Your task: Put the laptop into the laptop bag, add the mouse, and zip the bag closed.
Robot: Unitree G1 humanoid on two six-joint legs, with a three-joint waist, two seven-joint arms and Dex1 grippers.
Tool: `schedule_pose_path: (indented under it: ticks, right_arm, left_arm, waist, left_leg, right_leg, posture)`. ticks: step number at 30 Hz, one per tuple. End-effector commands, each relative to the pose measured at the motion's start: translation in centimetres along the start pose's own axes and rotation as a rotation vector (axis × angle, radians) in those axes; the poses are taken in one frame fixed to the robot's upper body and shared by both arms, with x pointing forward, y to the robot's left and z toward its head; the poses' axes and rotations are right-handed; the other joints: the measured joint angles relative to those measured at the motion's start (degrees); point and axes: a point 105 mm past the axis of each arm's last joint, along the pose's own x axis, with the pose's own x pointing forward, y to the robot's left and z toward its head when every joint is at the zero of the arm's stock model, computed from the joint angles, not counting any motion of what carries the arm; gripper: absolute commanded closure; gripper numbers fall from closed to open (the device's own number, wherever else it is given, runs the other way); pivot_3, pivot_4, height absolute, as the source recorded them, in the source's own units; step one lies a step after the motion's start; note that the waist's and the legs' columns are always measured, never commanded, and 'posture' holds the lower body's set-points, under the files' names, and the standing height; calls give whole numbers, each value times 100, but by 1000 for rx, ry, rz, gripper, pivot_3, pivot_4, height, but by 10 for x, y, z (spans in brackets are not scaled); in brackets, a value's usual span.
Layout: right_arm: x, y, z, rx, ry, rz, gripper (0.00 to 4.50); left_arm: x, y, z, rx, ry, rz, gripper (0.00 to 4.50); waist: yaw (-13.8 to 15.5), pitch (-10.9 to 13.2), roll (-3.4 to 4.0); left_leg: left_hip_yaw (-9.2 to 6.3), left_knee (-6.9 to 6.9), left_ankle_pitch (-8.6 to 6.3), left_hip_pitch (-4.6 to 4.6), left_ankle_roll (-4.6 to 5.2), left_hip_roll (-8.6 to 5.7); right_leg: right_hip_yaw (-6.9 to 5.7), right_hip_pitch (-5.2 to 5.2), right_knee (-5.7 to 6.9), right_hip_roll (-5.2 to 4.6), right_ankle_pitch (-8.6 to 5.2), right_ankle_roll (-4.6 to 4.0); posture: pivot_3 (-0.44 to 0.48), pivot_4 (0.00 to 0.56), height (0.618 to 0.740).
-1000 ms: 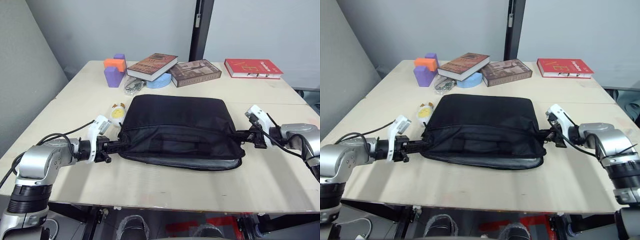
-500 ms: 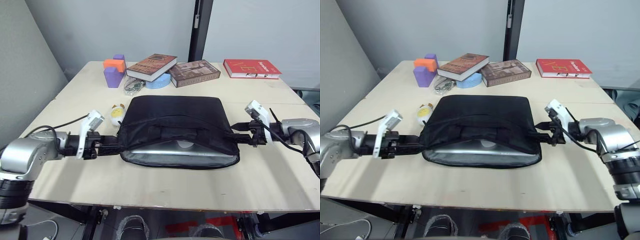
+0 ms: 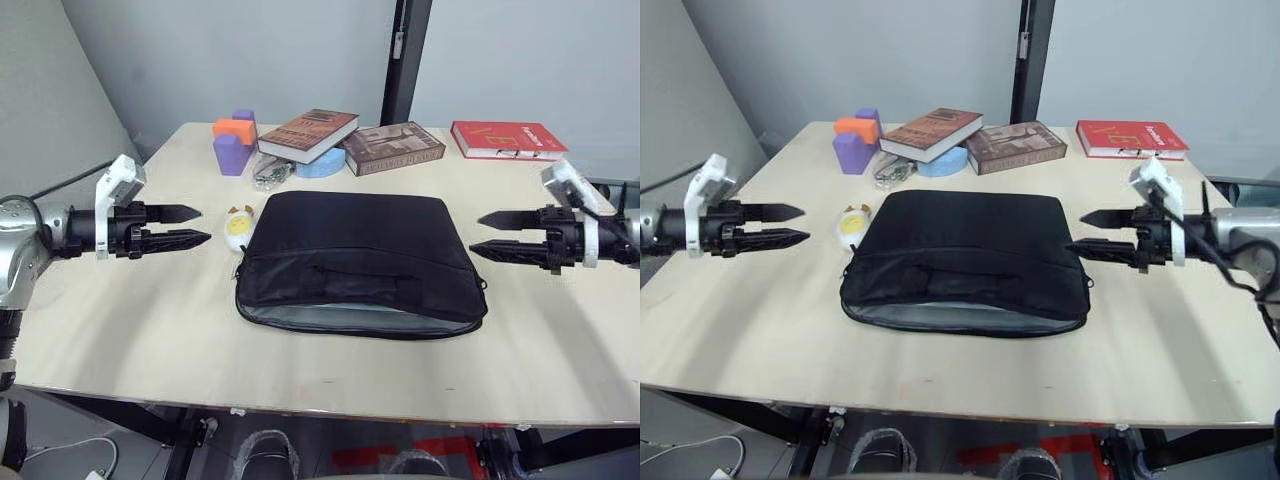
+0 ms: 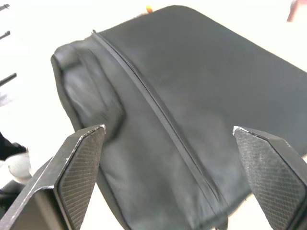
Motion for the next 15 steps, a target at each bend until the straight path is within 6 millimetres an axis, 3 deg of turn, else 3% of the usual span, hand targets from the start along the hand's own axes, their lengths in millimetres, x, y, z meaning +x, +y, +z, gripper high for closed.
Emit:
schedule_pose_path:
  ticks: [1,4,5,10,15]
  right_arm:
    - [-1,26,32,-116,-72,64,27]
    - [13,43,39,-173,-77,125,27]
    - [17,46,41,-182,-84,140,268]
    - [48,63,38,-213,-86,242,1908]
    - [72,69,35,-197,-106,333,3637]
  left_arm:
    - [4,-17,40,152,-110,-99,1213]
    - [18,-42,62,231,-175,-245,1213]
    - [21,-48,64,246,-182,-280,1213]
    - [39,-80,65,335,-176,-477,1213]
    - [45,-90,64,362,-184,-566,1213]
  waist:
    - [3,0,0]
    - [33,0,0]
    - [38,-2,0]
    - [25,-5,1]
    - [-3,-5,1]
  left_leg:
    - [0,0,0,0,0,1]
    - [-1,4,-2,2,-4,3]
    - [1,6,-6,2,-12,3]
    - [6,7,-10,8,-21,4]
    - [6,7,-12,5,-35,3]
  right_leg:
    - [0,-1,3,1,0,0]
    - [-1,-1,14,1,-1,-3]
    - [0,0,15,0,-2,-3]
    - [5,-2,24,1,-2,-3]
    - [6,-5,30,1,-2,-3]
  posture:
    - [0,150,740]
    - [0,150,740]
    - [0,150,740]
    - [0,150,740]
    - [0,150,740]
